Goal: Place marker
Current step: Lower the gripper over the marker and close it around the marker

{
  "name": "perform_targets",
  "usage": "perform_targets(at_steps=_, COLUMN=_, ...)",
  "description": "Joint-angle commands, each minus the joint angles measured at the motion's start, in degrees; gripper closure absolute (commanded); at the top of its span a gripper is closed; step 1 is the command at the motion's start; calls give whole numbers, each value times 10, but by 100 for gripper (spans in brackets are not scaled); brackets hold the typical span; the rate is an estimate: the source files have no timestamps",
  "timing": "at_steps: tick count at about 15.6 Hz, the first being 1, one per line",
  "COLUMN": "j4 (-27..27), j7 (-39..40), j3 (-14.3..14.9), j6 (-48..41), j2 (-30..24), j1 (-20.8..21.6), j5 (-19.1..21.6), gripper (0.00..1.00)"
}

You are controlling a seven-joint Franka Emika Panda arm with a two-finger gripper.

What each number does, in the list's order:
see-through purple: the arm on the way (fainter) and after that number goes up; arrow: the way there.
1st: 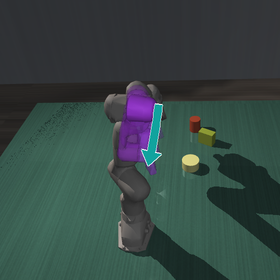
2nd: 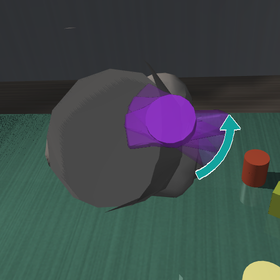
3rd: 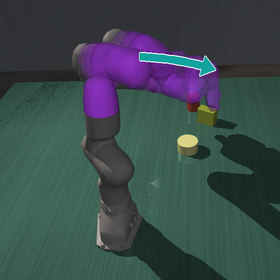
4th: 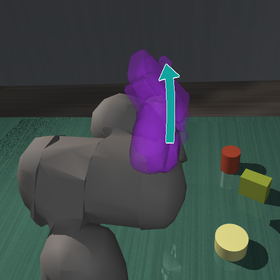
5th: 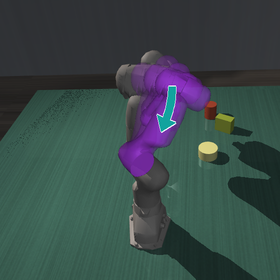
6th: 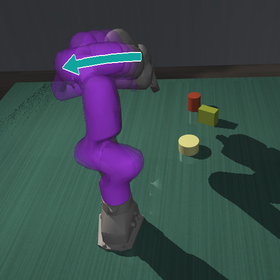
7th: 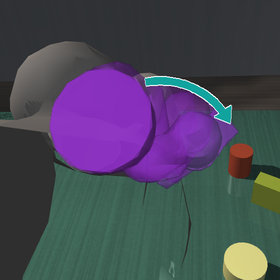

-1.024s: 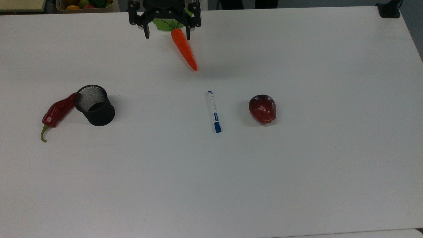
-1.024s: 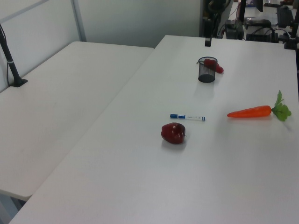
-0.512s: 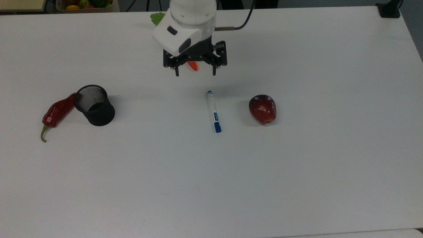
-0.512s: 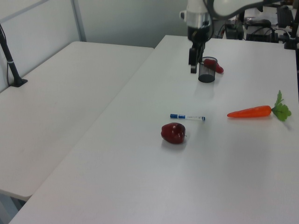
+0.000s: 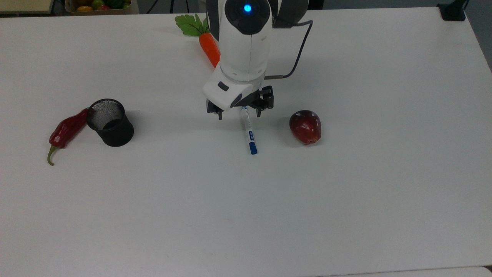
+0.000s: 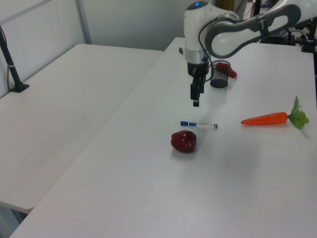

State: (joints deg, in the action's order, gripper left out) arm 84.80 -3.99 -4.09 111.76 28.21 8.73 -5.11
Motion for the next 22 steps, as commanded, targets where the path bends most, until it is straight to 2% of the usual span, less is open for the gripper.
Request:
perform_targets(at_steps=1, j4=4, j7=-13, j3=5, j6=36, j2=21, j1=11, j5=-17, gripper=0)
perform_targets(at_steps=7, j4=4, j7=-15, j3=5, j6=78, j2=53, j1=18, j5=-29, gripper=11)
perform_targets(at_steps=10, j4=3, j7=-47, j3=5, j6=101, j2=69, j1=20, j5=-36, gripper=20)
perform_targets(at_steps=11, j4=4, j7=-52, j3=5, j6=107, j2=72, j1=20, j5=-41, gripper=30)
perform_targets(at_steps=12, j4=3, j7=-56, j3=5, j6=111, j2=75, j1=21, j5=-41, gripper=33)
perform_targets(at_steps=20, j4=4, j7=-59, j3=5, j6=114, j2=78, j1=34, j5=-45, gripper=95)
perform_targets(at_steps=21, j4=3, j7=-59, j3=5, j6=112, j2=77, j1=33, j5=-45, gripper=100)
perform_targets(at_steps=22, j4=3, j7=-59, j3=5, j6=111, j2=76, j1=33, j5=-44, gripper=100)
